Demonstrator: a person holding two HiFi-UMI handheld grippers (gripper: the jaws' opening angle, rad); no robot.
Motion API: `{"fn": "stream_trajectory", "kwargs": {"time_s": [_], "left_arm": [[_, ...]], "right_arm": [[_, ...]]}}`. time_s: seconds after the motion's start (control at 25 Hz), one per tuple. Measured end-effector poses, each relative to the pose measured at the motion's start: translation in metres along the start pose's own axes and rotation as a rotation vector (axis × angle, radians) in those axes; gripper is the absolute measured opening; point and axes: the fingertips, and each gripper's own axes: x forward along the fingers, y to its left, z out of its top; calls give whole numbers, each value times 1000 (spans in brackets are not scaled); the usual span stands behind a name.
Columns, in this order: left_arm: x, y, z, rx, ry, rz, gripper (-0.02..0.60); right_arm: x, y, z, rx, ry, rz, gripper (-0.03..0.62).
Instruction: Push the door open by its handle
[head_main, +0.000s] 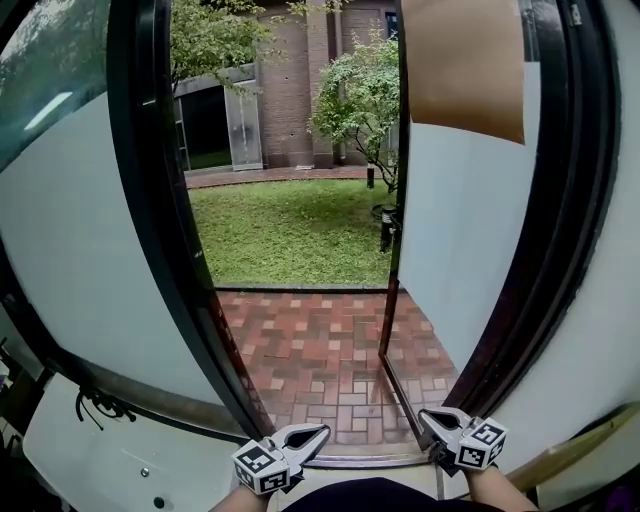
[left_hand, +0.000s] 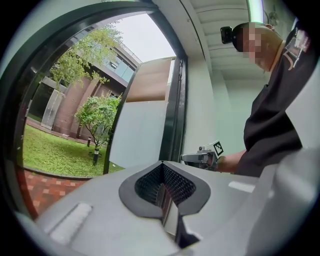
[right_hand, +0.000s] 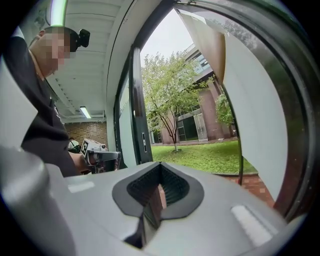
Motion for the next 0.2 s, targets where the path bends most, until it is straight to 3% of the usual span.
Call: {"fn": "stream_trajectory", "kwargs": {"time_s": [0.2], "left_arm": [[-3, 2, 3, 1, 7, 4, 0]], "right_arm": [[1, 1, 2, -5, -2, 2, 0]]}}
